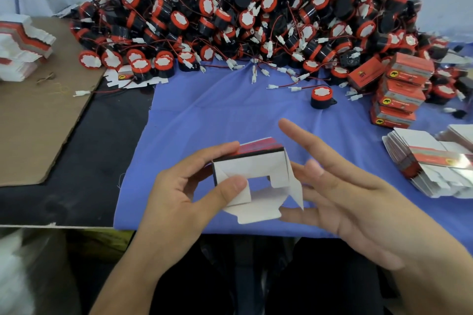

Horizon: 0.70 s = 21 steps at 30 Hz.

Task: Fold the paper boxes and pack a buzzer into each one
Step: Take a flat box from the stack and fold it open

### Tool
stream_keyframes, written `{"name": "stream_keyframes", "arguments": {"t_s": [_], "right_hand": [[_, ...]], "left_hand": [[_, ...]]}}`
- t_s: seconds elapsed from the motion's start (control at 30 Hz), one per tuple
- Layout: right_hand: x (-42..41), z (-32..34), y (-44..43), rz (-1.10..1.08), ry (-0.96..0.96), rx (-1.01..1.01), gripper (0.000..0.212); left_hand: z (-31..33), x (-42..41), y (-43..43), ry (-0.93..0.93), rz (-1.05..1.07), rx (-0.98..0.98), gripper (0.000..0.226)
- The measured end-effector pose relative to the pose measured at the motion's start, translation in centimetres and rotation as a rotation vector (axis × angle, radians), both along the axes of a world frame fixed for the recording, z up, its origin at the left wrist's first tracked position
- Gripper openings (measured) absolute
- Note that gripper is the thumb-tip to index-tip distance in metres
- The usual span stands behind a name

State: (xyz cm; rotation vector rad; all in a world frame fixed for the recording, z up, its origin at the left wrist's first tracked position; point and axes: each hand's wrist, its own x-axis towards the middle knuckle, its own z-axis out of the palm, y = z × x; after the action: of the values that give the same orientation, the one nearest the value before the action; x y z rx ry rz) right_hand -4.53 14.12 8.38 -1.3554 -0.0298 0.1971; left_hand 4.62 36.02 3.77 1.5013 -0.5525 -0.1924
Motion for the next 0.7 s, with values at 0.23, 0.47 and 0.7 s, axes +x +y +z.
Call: {"name": "stream_keyframes", "arguments": {"t_s": [0.23, 0.47, 0.7], "right_hand": [[0.8, -2.0, 1.2, -0.213, -0.178, -0.350, 0.048], [1.1, -2.6, 2.1, -0.362, -0.265, -0.266, 0.045], [1.1, -3.2, 2.7, -0.452, -0.367, -0.317, 0.026]], "left_hand": [[0.6, -0.2, 0.0, -0.115, 0.150, 0.016, 0.039], [0.4, -0.5, -0.2, -0.205, 0.164, 0.030, 0.041], [-0.4, -1.5, -1.3, -0.242, 0.200, -0.013, 0.040]]}}
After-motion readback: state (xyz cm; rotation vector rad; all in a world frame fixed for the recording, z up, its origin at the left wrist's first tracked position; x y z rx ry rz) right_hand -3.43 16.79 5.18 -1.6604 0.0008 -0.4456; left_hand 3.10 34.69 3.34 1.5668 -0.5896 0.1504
